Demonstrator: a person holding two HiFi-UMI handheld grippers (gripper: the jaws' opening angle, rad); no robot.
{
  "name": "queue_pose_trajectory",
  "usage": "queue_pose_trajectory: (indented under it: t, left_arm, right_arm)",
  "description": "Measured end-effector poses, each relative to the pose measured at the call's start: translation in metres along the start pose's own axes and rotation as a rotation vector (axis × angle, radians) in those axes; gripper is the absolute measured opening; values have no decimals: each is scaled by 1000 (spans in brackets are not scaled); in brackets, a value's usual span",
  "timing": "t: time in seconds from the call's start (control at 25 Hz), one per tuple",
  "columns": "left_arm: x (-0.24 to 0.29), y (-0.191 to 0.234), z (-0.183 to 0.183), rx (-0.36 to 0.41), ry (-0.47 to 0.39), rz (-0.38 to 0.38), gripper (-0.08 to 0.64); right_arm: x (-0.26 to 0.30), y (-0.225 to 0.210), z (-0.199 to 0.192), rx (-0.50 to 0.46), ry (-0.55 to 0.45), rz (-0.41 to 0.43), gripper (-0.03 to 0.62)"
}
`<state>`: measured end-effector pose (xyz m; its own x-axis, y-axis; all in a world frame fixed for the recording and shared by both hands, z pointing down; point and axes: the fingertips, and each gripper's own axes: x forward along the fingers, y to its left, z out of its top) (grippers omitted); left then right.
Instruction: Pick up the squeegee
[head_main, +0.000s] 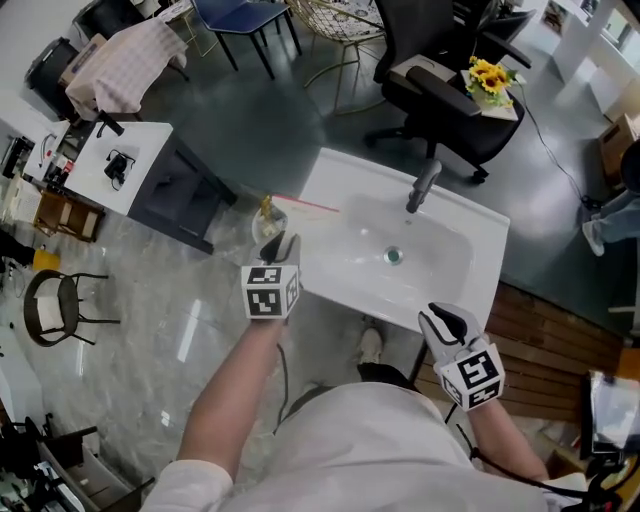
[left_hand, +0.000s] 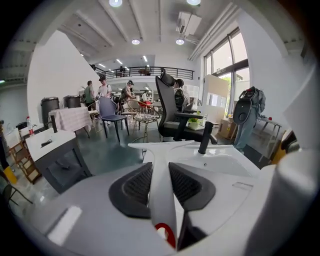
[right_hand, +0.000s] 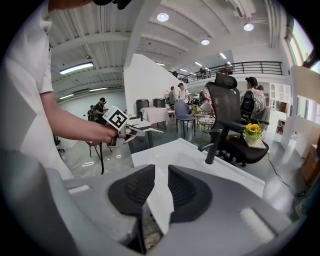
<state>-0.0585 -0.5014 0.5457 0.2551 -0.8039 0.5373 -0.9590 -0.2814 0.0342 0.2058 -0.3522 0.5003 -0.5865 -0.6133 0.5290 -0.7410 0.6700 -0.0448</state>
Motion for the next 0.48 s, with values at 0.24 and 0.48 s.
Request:
queue_pose_trajectory:
  t: [0.24,0.48]
  left_arm:
    - [-77,-1,-3,-17,-40,-47,109]
    - [-147,-2,-17,-19,-68,-87,109]
  right_arm:
    - [2,50,7,-19,-24,14,69]
    - [7,99,9,-36,-44,23,69]
